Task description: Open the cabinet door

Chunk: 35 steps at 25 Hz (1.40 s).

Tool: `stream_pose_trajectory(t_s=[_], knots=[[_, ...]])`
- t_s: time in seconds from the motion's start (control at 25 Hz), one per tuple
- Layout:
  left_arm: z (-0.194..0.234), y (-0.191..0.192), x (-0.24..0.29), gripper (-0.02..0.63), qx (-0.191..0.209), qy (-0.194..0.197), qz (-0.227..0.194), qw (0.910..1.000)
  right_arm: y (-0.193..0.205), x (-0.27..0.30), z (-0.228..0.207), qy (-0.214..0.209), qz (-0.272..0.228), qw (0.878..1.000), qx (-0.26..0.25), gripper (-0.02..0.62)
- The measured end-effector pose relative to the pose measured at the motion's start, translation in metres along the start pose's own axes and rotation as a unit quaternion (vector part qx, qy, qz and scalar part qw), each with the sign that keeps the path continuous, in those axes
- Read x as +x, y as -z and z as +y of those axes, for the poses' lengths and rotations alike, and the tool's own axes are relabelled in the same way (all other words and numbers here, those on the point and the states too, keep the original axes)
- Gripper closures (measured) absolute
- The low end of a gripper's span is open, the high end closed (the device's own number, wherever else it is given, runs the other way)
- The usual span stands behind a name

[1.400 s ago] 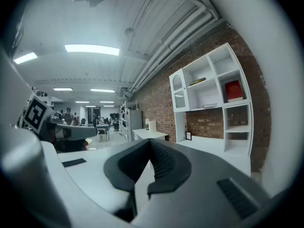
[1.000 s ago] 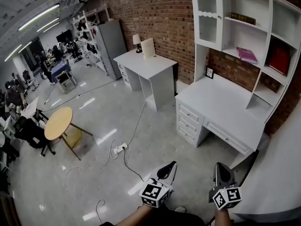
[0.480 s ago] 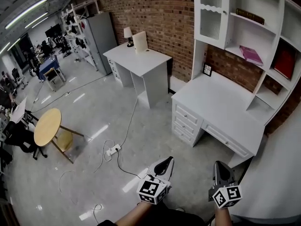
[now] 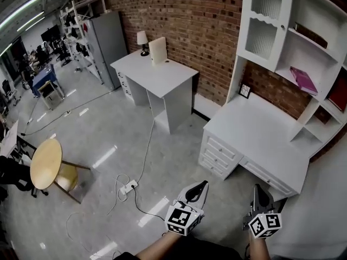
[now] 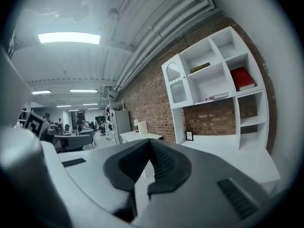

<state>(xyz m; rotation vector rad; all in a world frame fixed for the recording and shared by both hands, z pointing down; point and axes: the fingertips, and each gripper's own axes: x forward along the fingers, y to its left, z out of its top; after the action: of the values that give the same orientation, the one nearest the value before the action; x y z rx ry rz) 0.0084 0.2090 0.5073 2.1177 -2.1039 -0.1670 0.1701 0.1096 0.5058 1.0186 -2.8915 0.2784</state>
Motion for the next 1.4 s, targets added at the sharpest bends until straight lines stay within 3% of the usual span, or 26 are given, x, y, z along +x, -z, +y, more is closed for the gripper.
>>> stream_pose_trajectory(t_s=[0.24, 0.44, 0.6, 0.84, 1.0, 1.2, 1.4], knots=[[0.077, -0.03, 0.038, 0.588, 0.01, 0.041, -0.004, 0.9991, -0.011, 0.064, 0.017, 0.045, -0.009, 0.999, -0.008, 0.594], [0.111, -0.04, 0.062, 0.588, 0.014, 0.079, -0.001, 0.9968, -0.013, 0.093, 0.026, 0.084, -0.007, 0.996, -0.013, 0.594], [0.121, -0.035, 0.072, 0.588, -0.005, 0.09, 0.0, 0.9959, -0.008, 0.107, 0.029, 0.078, 0.012, 0.997, -0.025, 0.594], [0.13, -0.027, 0.092, 0.588, -0.008, 0.093, 0.009, 0.9956, -0.012, 0.131, 0.023, 0.075, 0.004, 0.997, -0.036, 0.594], [0.126, -0.026, 0.117, 0.588, 0.002, 0.099, 0.014, 0.995, -0.014, 0.146, 0.005, 0.077, -0.001, 0.996, -0.04, 0.594], [0.115, -0.026, 0.169, 0.588, 0.012, 0.113, 0.021, 0.9933, -0.016, 0.167, -0.047, 0.111, -0.013, 0.994, -0.004, 0.594], [0.103, -0.03, 0.232, 0.588, 0.025, 0.125, 0.022, 0.9916, -0.03, 0.192, -0.096, 0.119, -0.022, 0.993, -0.008, 0.594]])
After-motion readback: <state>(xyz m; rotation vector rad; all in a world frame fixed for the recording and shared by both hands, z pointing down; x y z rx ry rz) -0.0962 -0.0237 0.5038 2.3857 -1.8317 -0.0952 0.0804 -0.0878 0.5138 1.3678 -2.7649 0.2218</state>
